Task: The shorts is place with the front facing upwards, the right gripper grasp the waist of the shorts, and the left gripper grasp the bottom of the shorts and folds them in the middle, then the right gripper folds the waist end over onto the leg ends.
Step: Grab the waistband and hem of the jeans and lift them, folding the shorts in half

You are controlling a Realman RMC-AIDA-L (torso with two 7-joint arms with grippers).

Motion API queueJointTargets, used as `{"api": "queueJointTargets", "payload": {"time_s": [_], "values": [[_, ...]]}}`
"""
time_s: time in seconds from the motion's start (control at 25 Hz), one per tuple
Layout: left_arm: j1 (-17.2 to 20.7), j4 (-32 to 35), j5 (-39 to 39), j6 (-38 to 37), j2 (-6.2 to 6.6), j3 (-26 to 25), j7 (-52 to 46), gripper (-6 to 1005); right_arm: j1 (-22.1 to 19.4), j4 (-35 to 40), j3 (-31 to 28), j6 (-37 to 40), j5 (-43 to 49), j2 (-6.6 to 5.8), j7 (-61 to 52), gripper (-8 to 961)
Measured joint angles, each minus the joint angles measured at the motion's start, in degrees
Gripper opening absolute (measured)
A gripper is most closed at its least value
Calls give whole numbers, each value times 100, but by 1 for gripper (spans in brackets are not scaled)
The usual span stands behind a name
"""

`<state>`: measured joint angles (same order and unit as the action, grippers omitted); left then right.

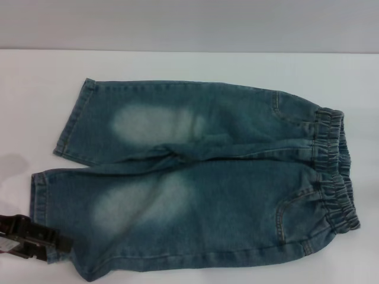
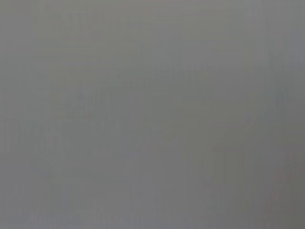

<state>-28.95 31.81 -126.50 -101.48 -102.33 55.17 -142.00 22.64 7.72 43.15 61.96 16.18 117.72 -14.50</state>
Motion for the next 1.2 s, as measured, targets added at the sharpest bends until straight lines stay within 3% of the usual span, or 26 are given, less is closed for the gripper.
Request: {"api": "queueJointTargets", "payload": {"time_s": [0.64, 0.88, 0.96, 1.2], "values": [[54, 142, -48, 81, -18, 50, 332, 707, -28, 23, -53, 20, -42, 24, -41, 788], [2, 225, -437, 119, -77, 19, 431, 535, -22, 22, -82, 7, -45, 22, -46, 789], [-28, 232, -552, 125, -114, 19, 430, 297, -18, 23, -113, 5, -45, 21, -47, 789], [-49, 266, -619, 135, -146, 10, 383, 75, 1, 7, -132, -3, -45, 1, -48, 788]]}}
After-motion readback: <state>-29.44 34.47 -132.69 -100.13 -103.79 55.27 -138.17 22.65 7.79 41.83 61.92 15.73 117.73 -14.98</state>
